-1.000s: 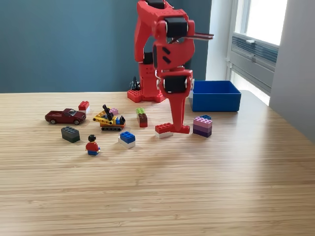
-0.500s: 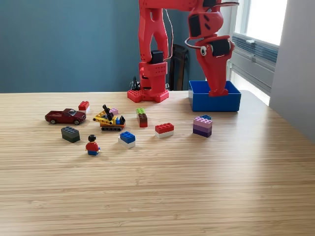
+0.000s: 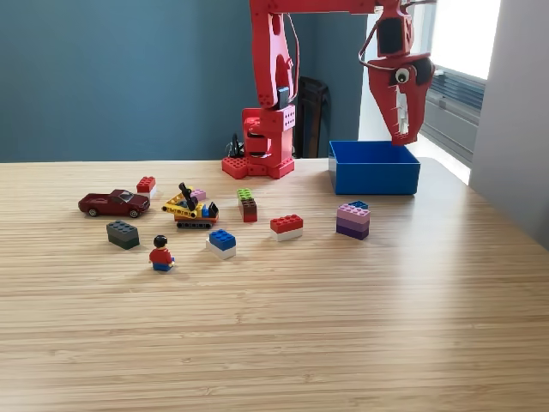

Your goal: Grasp a lego block and put it in the bin.

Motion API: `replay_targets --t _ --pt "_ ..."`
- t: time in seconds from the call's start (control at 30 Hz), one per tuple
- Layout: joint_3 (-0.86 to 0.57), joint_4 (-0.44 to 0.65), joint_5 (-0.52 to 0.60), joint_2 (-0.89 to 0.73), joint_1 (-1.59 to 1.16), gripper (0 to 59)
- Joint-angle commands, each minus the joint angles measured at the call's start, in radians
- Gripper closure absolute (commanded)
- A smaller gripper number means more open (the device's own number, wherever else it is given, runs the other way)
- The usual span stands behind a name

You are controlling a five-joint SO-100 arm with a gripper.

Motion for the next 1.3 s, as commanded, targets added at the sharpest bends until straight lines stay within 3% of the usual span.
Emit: replay_targets --t 0.03,0.33,0.7,0.9,1.03,1.2,1.3 --pt "-0.058 0.035 0.000 0.072 -0.127 58.6" --pt "0.009 0.055 -0.029 0.072 -0.221 58.6" --pt "0.051 0.055 -0.147 0.072 -0.221 58.3" --pt "0.064 0.055 -0.179 0.072 -0.221 36.6" --pt "0.067 0.057 -0.186 0.075 -0.219 30.5" --pt "0.064 0.058 -0.170 0.077 -0.216 33.3" --pt "0.038 0.057 -0.133 0.074 -0.192 41.9"
